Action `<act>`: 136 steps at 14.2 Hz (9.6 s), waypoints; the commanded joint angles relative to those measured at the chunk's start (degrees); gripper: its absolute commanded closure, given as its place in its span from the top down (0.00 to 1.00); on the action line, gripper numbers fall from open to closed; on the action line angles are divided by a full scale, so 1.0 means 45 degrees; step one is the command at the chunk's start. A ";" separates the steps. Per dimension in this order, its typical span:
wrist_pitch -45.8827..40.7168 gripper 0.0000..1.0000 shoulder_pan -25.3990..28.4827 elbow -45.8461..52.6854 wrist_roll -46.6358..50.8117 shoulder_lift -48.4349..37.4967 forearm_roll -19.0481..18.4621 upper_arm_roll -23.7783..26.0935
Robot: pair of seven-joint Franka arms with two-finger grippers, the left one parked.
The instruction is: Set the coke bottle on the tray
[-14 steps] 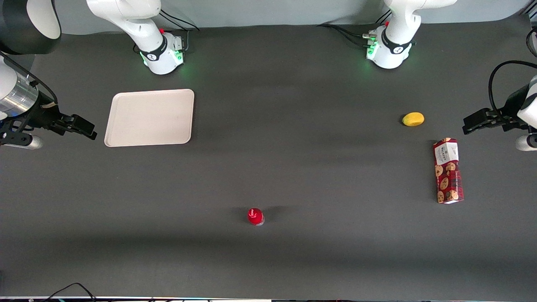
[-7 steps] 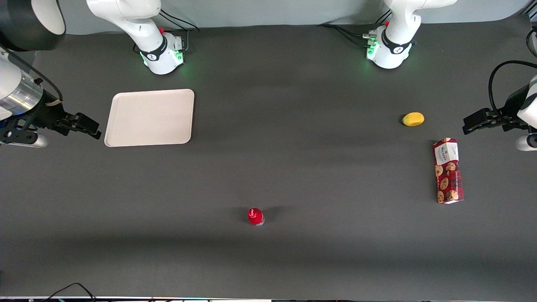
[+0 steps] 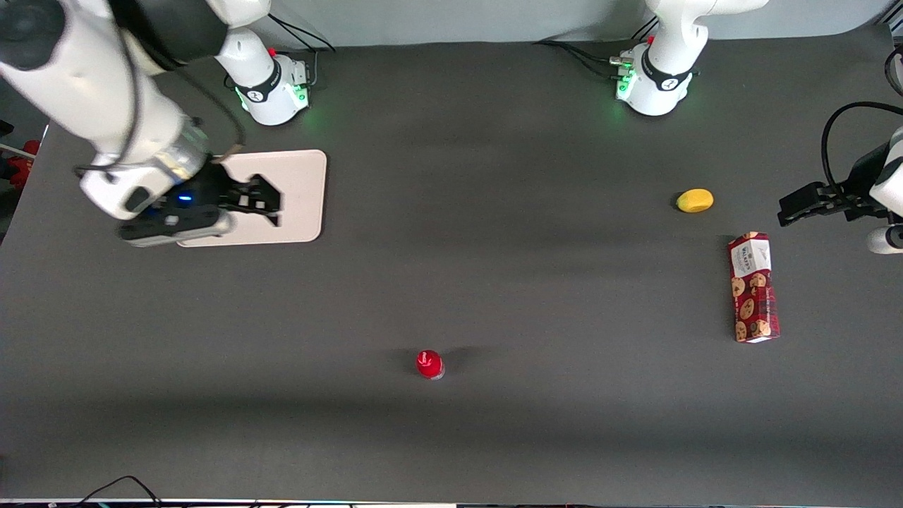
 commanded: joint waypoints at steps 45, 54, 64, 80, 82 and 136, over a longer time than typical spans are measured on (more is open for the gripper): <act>0.5434 0.92 0.2980 0.9000 0.1641 1.1943 -0.0318 -0.1313; 0.5688 0.00 0.3000 0.8981 -0.0304 1.1924 -0.0318 -0.1352; 0.2356 0.00 0.2766 0.8961 -0.0644 0.9898 -0.0162 -0.1411; 0.0036 0.00 0.1594 0.2669 -0.4194 0.2929 0.0834 -0.2912; 0.1930 0.00 0.1302 -0.0594 -0.5267 0.1228 0.0815 -0.3226; -0.1066 1.00 -0.8133 -0.1905 -0.7540 -0.2571 0.0756 0.1830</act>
